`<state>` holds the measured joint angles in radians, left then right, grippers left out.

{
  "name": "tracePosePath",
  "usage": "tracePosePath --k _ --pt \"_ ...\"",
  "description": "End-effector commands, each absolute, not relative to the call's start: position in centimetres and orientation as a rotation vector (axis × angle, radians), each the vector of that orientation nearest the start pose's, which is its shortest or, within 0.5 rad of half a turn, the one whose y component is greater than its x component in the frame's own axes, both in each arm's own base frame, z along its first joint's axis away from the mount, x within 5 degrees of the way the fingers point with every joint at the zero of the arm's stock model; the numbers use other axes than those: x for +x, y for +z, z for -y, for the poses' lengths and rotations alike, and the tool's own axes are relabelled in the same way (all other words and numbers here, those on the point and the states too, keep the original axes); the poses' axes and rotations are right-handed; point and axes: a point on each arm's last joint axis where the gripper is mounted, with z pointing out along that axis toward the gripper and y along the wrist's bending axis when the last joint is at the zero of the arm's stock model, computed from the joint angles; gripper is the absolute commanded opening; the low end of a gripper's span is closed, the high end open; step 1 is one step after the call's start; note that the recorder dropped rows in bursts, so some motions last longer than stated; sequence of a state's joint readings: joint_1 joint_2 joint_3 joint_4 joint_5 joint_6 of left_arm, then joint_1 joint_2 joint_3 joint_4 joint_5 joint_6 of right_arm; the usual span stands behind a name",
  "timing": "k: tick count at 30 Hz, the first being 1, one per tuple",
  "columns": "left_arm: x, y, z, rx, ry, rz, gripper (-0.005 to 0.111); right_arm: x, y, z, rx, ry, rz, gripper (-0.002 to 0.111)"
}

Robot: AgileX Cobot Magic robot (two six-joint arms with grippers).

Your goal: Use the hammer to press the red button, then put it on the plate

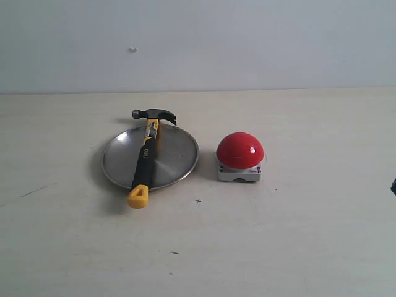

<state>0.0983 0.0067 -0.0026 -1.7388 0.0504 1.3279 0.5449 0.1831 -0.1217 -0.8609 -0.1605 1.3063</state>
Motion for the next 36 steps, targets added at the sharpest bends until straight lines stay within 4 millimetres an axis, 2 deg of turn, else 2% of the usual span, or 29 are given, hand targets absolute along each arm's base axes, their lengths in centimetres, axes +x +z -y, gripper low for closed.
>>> tracePosePath --k 1,5,8,13,19,36 --pt "5.6 21.4 -0.1 -0.333 -0.296 -1.443 0.0 5.3 25.1 -4.4 -0.214 0.841 -1.488 0.0" --pt "5.6 21.4 -0.1 -0.333 -0.296 -1.443 0.0 5.8 23.8 -3.9 -0.23 0.686 -1.556 0.0" --pt "5.6 21.4 -0.1 -0.333 -0.296 -1.443 0.0 6.1 22.6 -3.0 -0.146 0.578 -1.6 0.0" --pt "5.6 21.4 -0.1 -0.333 -0.296 -1.443 0.0 6.0 21.4 -1.5 -0.034 0.381 -1.566 0.0" --pt "5.6 21.4 -0.1 -0.335 -0.295 -1.443 0.0 5.6 21.1 0.0 0.126 0.197 -1.525 0.0" --pt "5.6 21.4 -0.1 -0.335 -0.295 -1.443 0.0 5.6 21.1 0.2 0.123 0.144 -1.524 0.0"
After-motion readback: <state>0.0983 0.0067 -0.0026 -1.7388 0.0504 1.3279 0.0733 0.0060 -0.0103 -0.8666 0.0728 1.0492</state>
